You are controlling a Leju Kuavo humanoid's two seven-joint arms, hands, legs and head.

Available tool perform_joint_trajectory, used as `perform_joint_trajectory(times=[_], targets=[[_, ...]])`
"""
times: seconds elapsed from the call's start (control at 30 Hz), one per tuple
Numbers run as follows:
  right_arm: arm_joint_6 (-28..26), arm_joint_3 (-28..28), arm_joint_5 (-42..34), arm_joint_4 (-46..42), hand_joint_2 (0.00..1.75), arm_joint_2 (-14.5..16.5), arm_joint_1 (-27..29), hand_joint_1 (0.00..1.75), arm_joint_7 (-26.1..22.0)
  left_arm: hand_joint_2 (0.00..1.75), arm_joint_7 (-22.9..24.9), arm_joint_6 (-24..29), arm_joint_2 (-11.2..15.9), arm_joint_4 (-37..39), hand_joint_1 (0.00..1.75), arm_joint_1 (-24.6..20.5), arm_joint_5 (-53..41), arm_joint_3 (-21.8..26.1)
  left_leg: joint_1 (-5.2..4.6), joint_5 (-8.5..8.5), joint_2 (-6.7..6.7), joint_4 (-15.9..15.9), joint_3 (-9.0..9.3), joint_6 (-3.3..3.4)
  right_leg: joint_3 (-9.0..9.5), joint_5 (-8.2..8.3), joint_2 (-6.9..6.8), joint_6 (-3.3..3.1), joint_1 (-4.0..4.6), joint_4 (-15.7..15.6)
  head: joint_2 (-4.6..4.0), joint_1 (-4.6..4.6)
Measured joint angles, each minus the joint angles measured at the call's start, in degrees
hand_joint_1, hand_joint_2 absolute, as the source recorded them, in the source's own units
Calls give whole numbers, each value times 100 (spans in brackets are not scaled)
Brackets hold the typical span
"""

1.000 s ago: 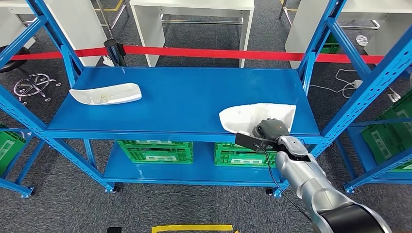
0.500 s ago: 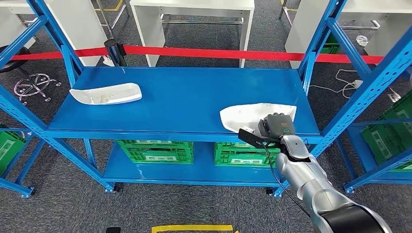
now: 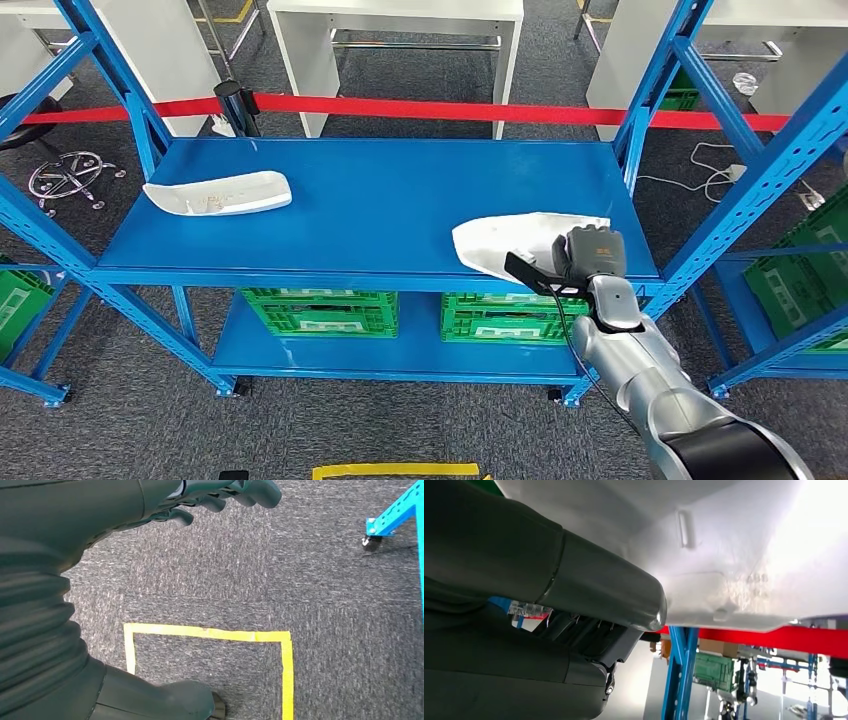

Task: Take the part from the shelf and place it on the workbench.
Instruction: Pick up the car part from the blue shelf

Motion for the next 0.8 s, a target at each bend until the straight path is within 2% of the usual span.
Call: perform_joint_trajectory(times=[0.07,0.17,0.3,0.5,0.63,0.8], targets=[[-147,-1,45,-2,0,-5,0,0,-36,175,-12,-8,7,0,0,1,-19,11,0,0,0,0,0,0,0,0,0,0,0,0,0,0],[-338,-1,135,-39,0,1,-5,0,-108,175,-10,-2,15,0,0,-5,-55,22,0,0,0,0,-1,0,0,0,-1,0,0,0,0,0],[-519,-1,265,-150,0,59,-41,0,-223,0,16,56,19,-1,0,-24,-33,35,0,0,0,-1,-1,0,0,0,-2,0,0,1,0,0],[-848,7,570,-328,0,280,-202,0,-185,0,135,212,18,0,0,-51,-33,84,1,1,0,-1,0,-1,0,0,0,0,1,2,0,0],[-975,12,795,-454,0,416,-262,0,398,0,109,206,11,0,0,-41,-34,109,1,1,-3,-1,0,-1,1,0,-1,-1,1,2,0,0],[-1031,-75,814,-590,0,432,-238,0,1141,0,94,182,2,3,0,-12,-43,131,0,1,-4,0,0,0,0,-1,-1,0,2,-2,0,0]])
